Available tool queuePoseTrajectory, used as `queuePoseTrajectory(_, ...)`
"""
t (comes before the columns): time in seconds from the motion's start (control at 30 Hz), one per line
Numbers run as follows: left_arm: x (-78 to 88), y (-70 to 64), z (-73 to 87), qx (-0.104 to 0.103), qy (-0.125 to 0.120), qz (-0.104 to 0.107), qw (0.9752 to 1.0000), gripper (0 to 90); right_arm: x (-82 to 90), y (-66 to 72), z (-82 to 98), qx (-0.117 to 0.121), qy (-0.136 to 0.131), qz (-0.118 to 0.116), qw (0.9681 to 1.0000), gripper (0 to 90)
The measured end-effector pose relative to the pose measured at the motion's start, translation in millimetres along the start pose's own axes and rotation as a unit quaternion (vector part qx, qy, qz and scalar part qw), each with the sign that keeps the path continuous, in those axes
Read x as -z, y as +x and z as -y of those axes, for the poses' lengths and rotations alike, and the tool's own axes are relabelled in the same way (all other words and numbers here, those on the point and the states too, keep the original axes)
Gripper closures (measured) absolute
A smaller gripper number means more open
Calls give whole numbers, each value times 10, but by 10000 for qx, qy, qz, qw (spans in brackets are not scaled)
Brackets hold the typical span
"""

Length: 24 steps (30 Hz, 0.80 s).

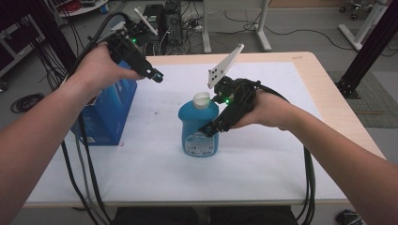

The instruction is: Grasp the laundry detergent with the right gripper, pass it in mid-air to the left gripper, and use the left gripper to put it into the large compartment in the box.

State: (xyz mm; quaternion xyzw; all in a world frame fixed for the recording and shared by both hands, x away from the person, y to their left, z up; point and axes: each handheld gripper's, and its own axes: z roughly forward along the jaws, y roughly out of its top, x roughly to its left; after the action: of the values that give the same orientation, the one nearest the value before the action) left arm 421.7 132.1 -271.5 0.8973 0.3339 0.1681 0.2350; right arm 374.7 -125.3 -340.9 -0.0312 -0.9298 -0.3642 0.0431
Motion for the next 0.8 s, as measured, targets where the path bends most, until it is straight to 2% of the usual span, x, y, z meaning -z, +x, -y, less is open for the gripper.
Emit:
queuePoseTrajectory(0.43,0,4,4,9,8,-6,10000,167,-43,9,5,30,0,-68,10000,388)
queuePoseTrajectory(0.8,-3,-5,2,18,17,0,10000,167,-36,40,30,80,-92,36,9999,413)
